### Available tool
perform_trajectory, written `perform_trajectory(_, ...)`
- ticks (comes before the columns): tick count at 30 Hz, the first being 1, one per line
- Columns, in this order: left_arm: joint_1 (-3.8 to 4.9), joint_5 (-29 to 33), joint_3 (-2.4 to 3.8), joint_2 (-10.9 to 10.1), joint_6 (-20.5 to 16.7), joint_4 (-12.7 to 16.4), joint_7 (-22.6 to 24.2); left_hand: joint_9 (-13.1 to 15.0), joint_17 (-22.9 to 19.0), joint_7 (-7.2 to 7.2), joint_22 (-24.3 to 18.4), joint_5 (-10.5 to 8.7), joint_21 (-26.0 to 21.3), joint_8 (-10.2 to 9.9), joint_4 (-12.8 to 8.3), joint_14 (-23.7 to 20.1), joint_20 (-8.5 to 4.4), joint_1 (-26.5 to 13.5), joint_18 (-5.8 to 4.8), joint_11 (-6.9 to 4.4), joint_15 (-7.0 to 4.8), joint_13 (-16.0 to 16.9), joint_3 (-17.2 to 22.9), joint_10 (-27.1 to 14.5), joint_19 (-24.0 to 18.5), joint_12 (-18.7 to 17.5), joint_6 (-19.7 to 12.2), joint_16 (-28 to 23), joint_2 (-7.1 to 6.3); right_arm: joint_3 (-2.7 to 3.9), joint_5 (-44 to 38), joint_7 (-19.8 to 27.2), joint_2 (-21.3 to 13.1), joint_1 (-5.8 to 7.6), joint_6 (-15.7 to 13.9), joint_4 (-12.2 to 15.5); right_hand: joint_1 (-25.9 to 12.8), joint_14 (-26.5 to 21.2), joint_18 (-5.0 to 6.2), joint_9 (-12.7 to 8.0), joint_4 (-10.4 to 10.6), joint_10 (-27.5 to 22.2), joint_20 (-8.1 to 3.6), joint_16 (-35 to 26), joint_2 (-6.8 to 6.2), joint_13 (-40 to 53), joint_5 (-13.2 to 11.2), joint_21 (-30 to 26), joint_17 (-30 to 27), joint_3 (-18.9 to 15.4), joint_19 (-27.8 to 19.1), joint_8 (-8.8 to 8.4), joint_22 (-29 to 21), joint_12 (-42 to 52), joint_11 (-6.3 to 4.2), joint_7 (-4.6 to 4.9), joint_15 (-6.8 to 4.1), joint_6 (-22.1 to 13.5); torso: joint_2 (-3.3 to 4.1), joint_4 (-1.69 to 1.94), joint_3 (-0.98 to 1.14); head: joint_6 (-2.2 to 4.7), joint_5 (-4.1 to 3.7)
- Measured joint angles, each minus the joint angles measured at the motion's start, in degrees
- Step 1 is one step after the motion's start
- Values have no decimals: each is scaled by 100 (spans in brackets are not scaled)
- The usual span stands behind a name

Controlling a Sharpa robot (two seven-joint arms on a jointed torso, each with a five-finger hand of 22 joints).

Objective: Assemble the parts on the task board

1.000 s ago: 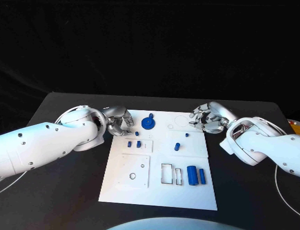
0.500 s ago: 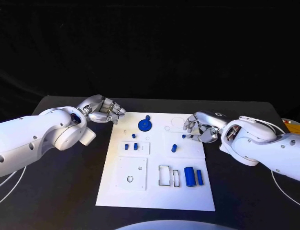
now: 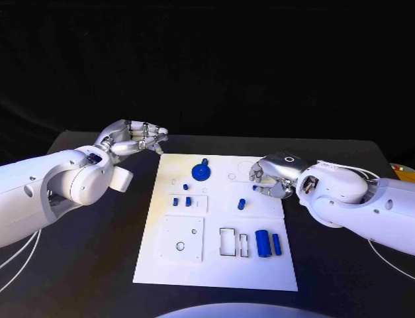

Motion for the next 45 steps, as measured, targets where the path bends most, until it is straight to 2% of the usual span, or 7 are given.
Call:
perform_trajectory(13,-1,310,-2,-32,-52,15,178,-1,1,0,-6,0,0,0,-14,0,0,0,0,0,0,0,14,0,0,0,0,0,0,-17,-346,-224,98,-87,173,-41,66,0,1,6,-204,371,-30,30,70,-195,-70,315,42,297,113,0,-1,-99,-60,-43,0,267,5,-4,1,-38,-11)
perform_trajectory(28,-1,377,-2,-49,-61,20,189,-2,1,0,-5,0,0,0,-16,0,0,23,-1,-1,0,1,16,0,1,0,0,-22,23,13,-480,-305,172,-125,195,-72,65,0,0,11,-223,441,-30,29,70,-210,-70,354,24,317,113,0,-2,-113,-71,-61,0,326,4,-8,7,-60,-1)
perform_trajectory(30,-1,380,-2,-49,-61,20,187,-2,1,21,-5,0,0,0,-33,0,0,23,0,-1,0,1,-1,0,1,-1,-22,-22,23,15,-488,-313,182,-129,189,-77,64,0,-57,16,-223,443,-30,29,72,-210,-70,377,18,316,113,0,-2,-127,-69,-61,0,326,4,-8,7,-63,-6)
perform_trajectory(34,-1,384,-2,-49,-61,19,182,-2,0,21,-5,0,0,0,-42,0,0,23,0,-1,0,-1,8,0,1,-1,-22,-22,23,18,-498,-328,196,-137,178,-88,34,0,-61,21,-238,492,-30,29,101,-216,-70,401,18,331,112,0,-2,-128,-82,-60,0,366,4,-5,7,-66,-13)
perform_trajectory(40,-1,389,-2,-49,-60,17,173,-2,-4,21,-5,0,0,0,-49,0,0,23,0,21,0,-5,15,-22,1,-1,-22,-21,23,21,-508,-359,215,-151,141,-101,-13,2,-60,54,-374,691,-48,29,150,-296,-184,506,5,467,130,45,-3,-180,-135,-123,-47,535,3,-1,3,-76,-20)
perform_trajectory(43,-1,391,-2,-48,-59,17,169,-2,-4,21,-5,0,0,0,-49,0,0,23,0,21,0,-5,15,-22,1,-1,-22,-21,23,21,-510,-374,221,-161,112,-103,39,-1,-58,87,-530,896,-73,29,288,-282,-353,599,-45,622,155,102,-3,-210,-197,-163,-105,673,2,-1,3,-83,-20)
perform_trajectory(45,-1,391,-2,-48,-58,16,165,-2,-4,21,-5,0,0,0,-49,0,0,23,0,21,0,-5,15,-22,1,-1,-22,-21,23,19,-510,-382,227,-170,87,-102,56,0,-57,130,-640,975,-96,17,324,-279,-390,638,-96,732,132,145,-3,-229,-194,-173,-106,720,1,-2,3,-90,-20)
